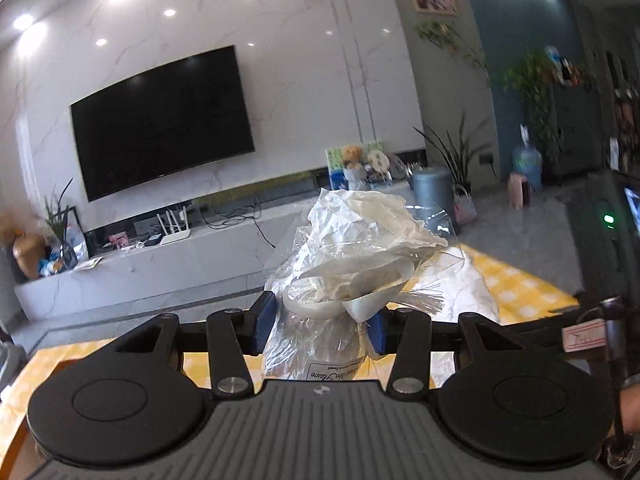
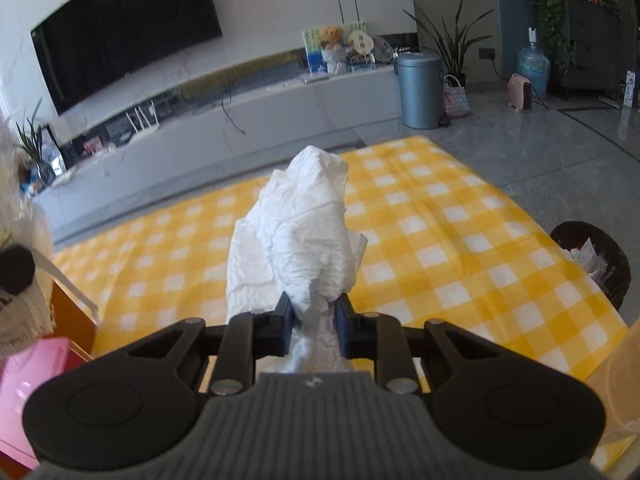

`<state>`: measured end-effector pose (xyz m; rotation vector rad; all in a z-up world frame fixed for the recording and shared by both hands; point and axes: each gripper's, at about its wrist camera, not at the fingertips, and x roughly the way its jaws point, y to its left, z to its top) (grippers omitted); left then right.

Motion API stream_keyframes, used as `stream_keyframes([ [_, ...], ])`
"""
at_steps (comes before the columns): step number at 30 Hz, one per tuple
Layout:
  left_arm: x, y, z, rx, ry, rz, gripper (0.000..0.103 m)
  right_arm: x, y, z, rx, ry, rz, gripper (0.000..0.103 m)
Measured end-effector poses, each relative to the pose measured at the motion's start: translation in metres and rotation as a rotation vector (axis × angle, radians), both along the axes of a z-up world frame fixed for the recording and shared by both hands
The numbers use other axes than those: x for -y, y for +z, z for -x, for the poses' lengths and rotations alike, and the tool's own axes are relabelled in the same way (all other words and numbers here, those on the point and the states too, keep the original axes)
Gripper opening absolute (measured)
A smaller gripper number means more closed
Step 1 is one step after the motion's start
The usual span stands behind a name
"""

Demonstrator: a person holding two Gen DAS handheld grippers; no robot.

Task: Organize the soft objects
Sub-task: 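Lift the tissue and plastic bag with both tools toward the box, then carry the tissue and plastic bag with both tools over the orange box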

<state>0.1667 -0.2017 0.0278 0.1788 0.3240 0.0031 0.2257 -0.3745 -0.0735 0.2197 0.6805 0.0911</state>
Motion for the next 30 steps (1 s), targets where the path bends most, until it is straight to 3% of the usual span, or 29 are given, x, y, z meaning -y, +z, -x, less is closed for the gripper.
stream_keyframes([
  [4,-0.025,0.015,0.012,0.038,0.011,0.070,0.053,0.004,0.015,0.013,0.046,-0.008,-0.072,0.020],
  [10,-0.067,0.038,0.044,0.019,0.047,0.116,0.053,-0.007,0.048,0.044,0.159,0.025,-0.111,0.020],
  [18,-0.143,0.066,0.086,0.059,0.155,0.208,0.052,-0.057,0.100,0.103,0.295,0.136,-0.087,0.020],
  [24,-0.212,0.079,0.108,0.027,0.202,0.388,0.052,-0.099,0.122,0.140,0.319,0.248,-0.080,0.020],
  [30,-0.270,0.070,0.124,-0.004,0.247,0.469,0.051,-0.151,0.127,0.161,0.301,0.343,-0.058,0.020],
])
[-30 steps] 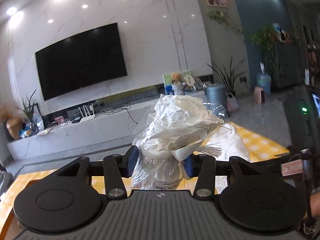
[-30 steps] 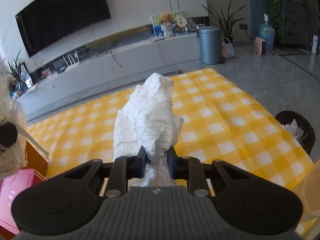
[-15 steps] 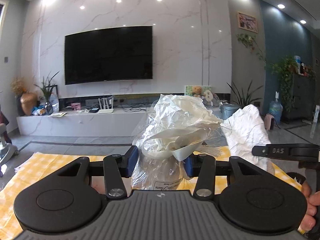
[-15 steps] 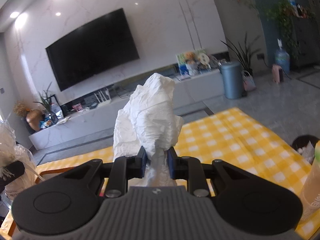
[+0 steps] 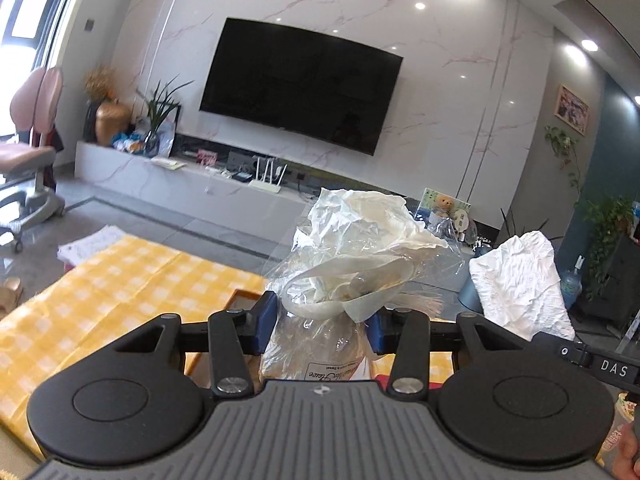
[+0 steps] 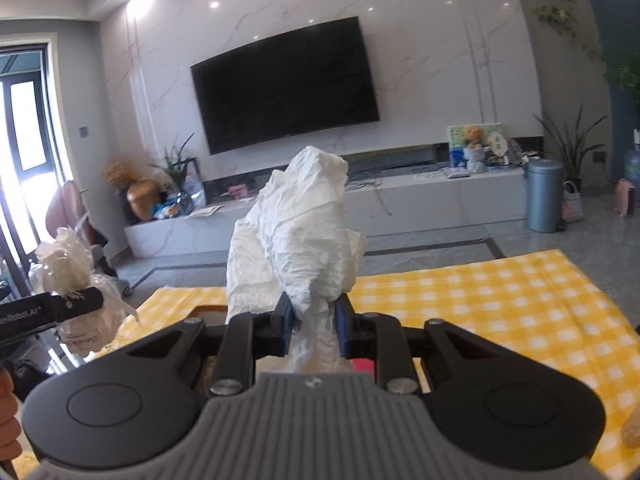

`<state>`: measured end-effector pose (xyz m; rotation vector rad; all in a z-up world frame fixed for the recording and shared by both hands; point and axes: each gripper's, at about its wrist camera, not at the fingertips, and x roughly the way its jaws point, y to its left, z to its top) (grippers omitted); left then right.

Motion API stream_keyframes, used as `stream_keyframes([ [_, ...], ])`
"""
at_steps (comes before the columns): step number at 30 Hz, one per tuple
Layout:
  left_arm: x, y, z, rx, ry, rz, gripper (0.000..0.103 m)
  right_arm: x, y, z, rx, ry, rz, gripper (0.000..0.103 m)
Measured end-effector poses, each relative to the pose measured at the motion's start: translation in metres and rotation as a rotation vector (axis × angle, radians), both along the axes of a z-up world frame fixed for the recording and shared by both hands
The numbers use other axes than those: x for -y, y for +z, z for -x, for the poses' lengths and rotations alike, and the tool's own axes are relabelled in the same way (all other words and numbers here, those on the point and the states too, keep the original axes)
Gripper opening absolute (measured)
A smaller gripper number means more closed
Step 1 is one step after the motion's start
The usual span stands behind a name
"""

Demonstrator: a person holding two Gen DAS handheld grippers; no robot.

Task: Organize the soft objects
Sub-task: 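Carry the tissue and plastic bag with both tools over the orange box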

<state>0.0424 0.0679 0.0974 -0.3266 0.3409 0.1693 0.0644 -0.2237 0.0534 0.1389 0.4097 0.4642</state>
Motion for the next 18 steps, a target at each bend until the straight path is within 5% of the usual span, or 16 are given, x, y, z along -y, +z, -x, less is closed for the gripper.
stream_keyframes([
  [9,-0.061,-0.044,0.005,-0.003,0.058,0.093,0.051,-0.087,-0.031,-0.029,-0.122,0.063,0.088,0.020],
  [18,-0.087,-0.079,-0.004,-0.118,0.029,0.190,0.051,-0.180,-0.091,-0.117,-0.327,0.091,0.322,0.020],
])
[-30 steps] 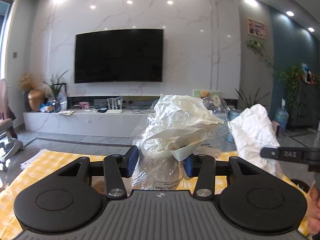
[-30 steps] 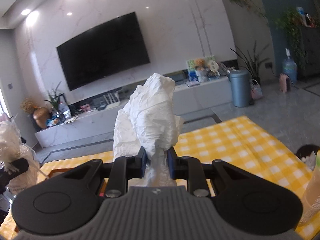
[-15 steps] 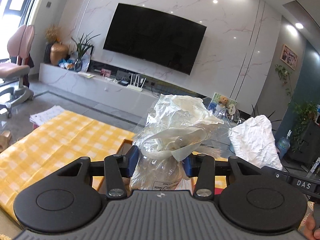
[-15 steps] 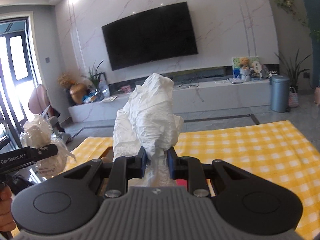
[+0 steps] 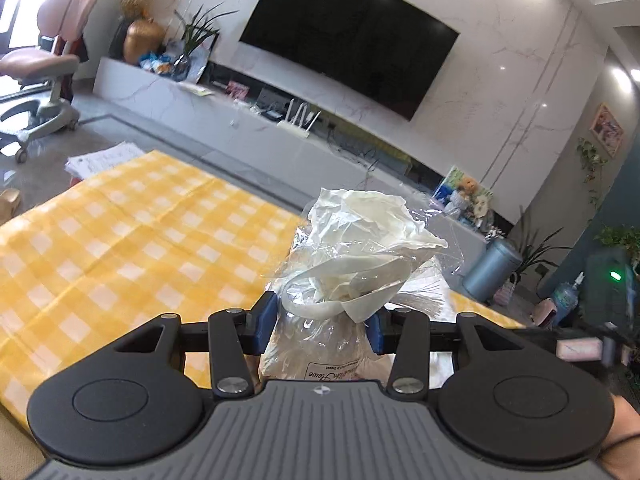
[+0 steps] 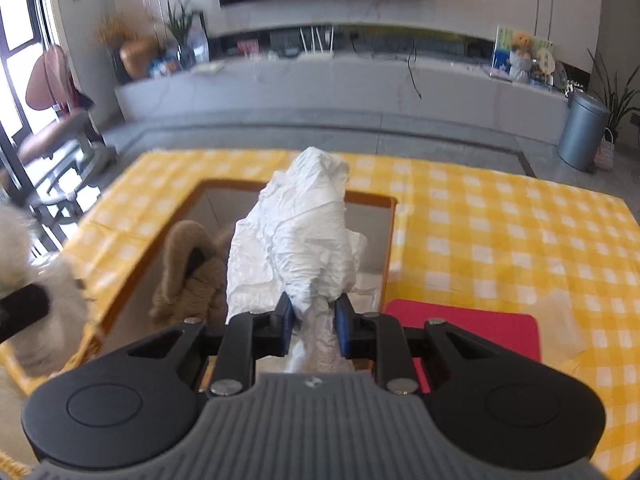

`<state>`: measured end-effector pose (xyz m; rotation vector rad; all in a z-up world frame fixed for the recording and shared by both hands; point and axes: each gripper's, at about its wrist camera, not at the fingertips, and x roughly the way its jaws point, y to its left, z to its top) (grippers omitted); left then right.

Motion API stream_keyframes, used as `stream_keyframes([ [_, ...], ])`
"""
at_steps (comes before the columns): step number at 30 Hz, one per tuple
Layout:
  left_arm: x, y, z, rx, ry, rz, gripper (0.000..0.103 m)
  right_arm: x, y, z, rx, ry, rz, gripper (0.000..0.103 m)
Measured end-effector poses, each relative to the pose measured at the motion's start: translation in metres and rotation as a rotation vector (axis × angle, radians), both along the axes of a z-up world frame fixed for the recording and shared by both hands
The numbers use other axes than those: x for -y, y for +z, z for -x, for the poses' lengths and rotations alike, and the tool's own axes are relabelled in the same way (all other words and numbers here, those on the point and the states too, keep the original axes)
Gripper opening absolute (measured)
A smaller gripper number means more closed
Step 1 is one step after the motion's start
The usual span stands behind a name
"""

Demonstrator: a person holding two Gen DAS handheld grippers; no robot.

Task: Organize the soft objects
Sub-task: 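Carry the tissue and plastic bag with both tools over the orange box, then open the right tool to drop the tissue while the left tool releases the bag into the box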

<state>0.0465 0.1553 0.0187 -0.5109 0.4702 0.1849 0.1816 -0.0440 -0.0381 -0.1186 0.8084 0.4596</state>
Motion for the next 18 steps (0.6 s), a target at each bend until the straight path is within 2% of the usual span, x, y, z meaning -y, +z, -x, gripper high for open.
stream_keyframes([
  [4,0.003,-0.003,0.002,-0.024,-0.010,-0.034,0.051,-0.023,-0.025,-0.029,-0.085,-0.023,0.062,0.021],
  [7,-0.001,-0.002,0.003,-0.013,-0.038,0.017,0.051,-0.036,-0.043,-0.041,-0.105,-0.038,0.118,0.020],
  [10,-0.004,-0.001,0.003,-0.007,-0.056,0.032,0.051,-0.052,-0.049,-0.039,-0.033,-0.030,0.234,0.021],
  [12,-0.002,0.000,0.004,-0.010,-0.062,0.019,0.051,-0.058,-0.052,-0.038,-0.011,-0.030,0.274,0.026],
  [13,-0.001,0.000,0.004,-0.011,-0.065,0.016,0.051,-0.058,-0.052,-0.038,-0.007,-0.027,0.280,0.029],
  [17,0.005,0.002,0.002,-0.019,-0.116,0.003,0.051,-0.045,-0.040,-0.032,0.018,-0.044,0.194,0.063],
  [18,0.007,0.003,0.002,-0.026,-0.118,-0.003,0.051,-0.040,-0.035,-0.029,0.024,-0.042,0.166,0.064],
])
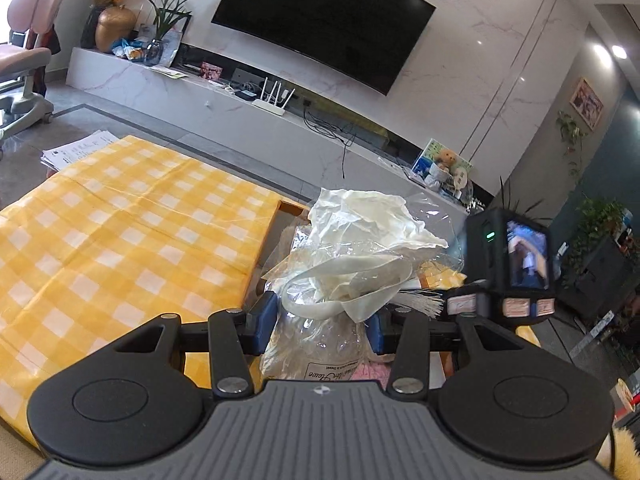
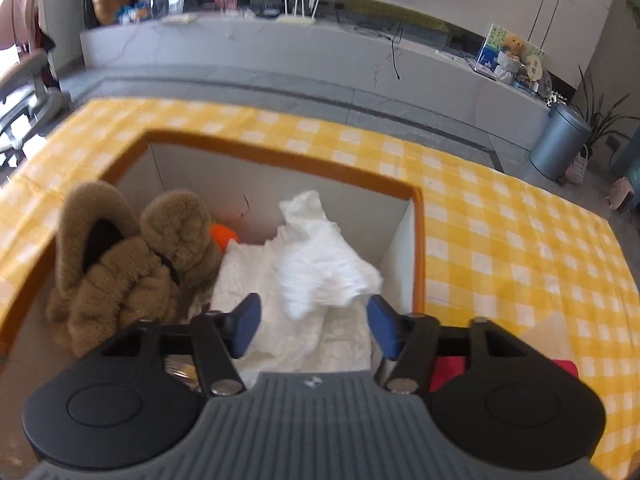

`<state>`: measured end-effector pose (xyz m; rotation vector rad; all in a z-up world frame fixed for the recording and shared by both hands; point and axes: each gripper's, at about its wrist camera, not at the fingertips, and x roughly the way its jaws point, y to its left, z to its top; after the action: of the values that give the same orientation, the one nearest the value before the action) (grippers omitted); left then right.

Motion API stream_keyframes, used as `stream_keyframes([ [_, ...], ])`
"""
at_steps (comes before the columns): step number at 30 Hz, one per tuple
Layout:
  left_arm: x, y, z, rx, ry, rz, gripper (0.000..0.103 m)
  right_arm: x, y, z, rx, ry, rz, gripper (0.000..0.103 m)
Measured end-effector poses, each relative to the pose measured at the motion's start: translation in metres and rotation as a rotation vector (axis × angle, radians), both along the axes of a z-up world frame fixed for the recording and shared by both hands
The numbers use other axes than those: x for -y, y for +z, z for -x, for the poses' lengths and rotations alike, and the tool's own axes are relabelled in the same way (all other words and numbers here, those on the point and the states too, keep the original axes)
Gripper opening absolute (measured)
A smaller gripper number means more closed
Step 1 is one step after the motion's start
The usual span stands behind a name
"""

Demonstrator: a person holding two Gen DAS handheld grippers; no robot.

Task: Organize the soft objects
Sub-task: 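Open the right tool to drop the tissue while the left tool releases the bag into the box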

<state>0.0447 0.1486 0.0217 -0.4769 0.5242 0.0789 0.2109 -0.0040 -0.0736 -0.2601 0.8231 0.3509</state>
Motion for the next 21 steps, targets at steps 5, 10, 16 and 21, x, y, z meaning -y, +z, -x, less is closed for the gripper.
stream_keyframes([
  [5,0.011,0.000,0.000,-0.039,-0.051,-0.034,0.051,0.016,0.029,0.022,0.047,0.073,-0.137,0.089],
  [10,0.028,-0.019,-0.016,-0.140,-0.125,-0.043,0.051,0.048,0.056,0.053,0.095,0.106,-0.223,0.090],
  [16,0.047,-0.045,-0.034,-0.244,-0.140,-0.090,0.051,0.084,0.063,0.075,0.105,0.110,-0.240,0.090],
  [21,0.059,-0.059,-0.043,-0.331,-0.136,-0.174,0.051,0.101,0.058,0.084,0.117,0.125,-0.200,0.090],
])
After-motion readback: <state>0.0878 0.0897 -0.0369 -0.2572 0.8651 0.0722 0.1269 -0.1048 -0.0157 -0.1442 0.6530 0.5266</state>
